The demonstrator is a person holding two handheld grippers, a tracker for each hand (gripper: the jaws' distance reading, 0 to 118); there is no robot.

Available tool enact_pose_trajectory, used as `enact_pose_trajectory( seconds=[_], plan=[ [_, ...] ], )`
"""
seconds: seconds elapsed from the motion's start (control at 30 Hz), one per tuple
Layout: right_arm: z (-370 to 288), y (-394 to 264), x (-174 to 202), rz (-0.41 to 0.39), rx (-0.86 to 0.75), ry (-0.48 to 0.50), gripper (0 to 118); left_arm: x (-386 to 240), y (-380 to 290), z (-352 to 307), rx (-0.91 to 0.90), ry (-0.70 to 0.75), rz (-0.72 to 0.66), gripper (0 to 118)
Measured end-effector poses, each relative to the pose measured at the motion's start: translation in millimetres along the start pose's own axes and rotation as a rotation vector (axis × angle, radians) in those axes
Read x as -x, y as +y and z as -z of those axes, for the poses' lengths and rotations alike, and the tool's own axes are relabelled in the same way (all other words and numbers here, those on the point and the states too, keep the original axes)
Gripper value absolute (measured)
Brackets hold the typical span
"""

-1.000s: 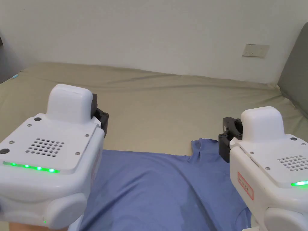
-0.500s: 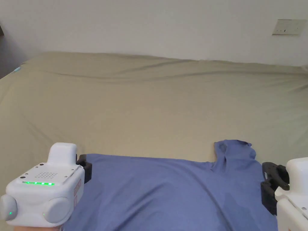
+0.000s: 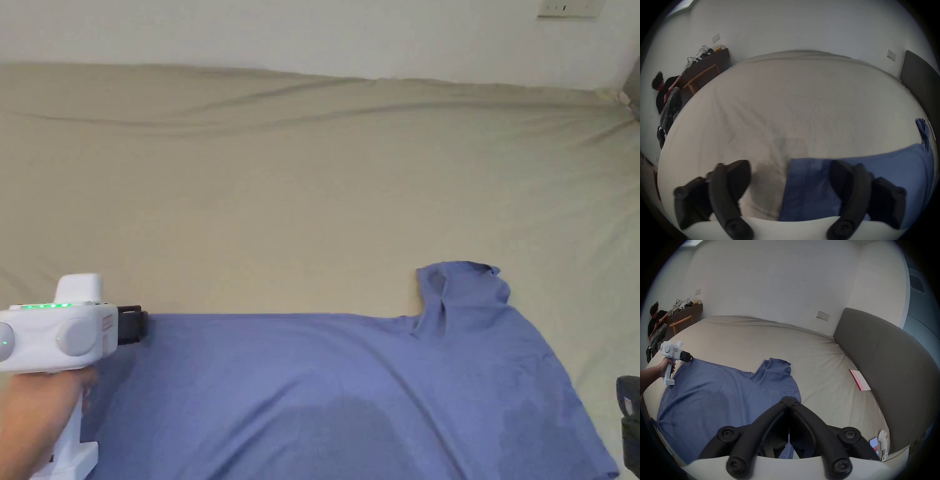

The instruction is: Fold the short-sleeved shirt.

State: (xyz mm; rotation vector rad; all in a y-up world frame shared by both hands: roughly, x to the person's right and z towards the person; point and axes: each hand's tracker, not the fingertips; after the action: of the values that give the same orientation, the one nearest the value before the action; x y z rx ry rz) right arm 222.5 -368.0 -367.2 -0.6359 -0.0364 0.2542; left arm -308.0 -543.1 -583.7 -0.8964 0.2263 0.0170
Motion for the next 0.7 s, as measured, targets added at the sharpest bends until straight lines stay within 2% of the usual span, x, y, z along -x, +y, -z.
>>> enact_pose_trajectory(
  seconds=[0.07, 0.1, 0.13, 0.17, 0.23, 0.3, 0.33, 0.37, 0.4, 0.43, 0.5, 0.53, 0.6, 0.63, 0.7],
  plan=[
    [6.1, -2.3, -0.3, -0.002, 0.011, 0.001, 2, -7.9, -1.7, -11.5, -0.028, -0.036, 0.043, 80],
    [11.3, -3.6, -0.4, -0.003, 0.016, 0.001, 2, -12.9, -0.6, -15.9, -0.035, -0.048, 0.078, 62],
    [19.2, -5.6, -3.4, -0.002, 0.03, 0.003, 2, -20.5, -0.3, -19.4, -0.018, -0.104, 0.128, 36],
    [25.5, -5.0, -4.8, 0.002, 0.043, 0.014, 2, -30.3, -0.6, -23.5, -0.02, -0.135, 0.174, 5],
    [40.0, 1.2, -7.0, 0.01, 0.055, 0.032, 2, -47.5, -2.3, -35.3, -0.014, 0.03, 0.35, 0],
    [57.0, 13.3, -10.8, 0.008, 0.076, 0.054, 2, -45.2, -0.1, -49.3, -0.023, -0.032, 0.308, 0],
    [69.2, 20.5, -15.9, 0.016, 0.085, 0.066, 7, -39.1, 2.7, -58.4, -0.037, -0.029, 0.278, 0],
    [81.9, 27.0, -21.6, 0.031, 0.089, 0.076, 22, -35.7, 4.0, -70.3, -0.065, -0.01, 0.248, 0],
    [103.2, 30.1, -37.3, 0.046, 0.133, 0.107, 74, -31.3, 6.0, -85.0, -0.091, -0.026, 0.222, 0],
    [126.0, 36.2, -45.9, 0.054, 0.206, 0.14, 90, -24.4, 7.9, -98.4, -0.103, -0.054, 0.195, 0],
    [177.6, 38.2, -61.1, 0.051, 0.353, 0.235, 91, -17.2, 9.2, -124.2, -0.128, -0.072, 0.191, 0],
    [200.1, 35.6, -64.6, 0.061, 0.405, 0.235, 91, -18.0, 8.2, -136.6, -0.142, -0.064, 0.208, 1],
    [238.9, 28.4, -68.9, 0.027, 0.429, 0.16, 91, -12.8, 7.4, -151.7, -0.167, -0.047, 0.272, 1],
    [254.4, 26.5, -70.7, 0.024, 0.459, 0.157, 91, -12.5, 5.4, -161.8, -0.162, -0.04, 0.276, 0],
    [279.8, 20.1, -75.4, 0.092, 0.51, 0.163, 91, -9.3, 0.4, -178.9, -0.161, -0.063, 0.268, 1]
  ],
)
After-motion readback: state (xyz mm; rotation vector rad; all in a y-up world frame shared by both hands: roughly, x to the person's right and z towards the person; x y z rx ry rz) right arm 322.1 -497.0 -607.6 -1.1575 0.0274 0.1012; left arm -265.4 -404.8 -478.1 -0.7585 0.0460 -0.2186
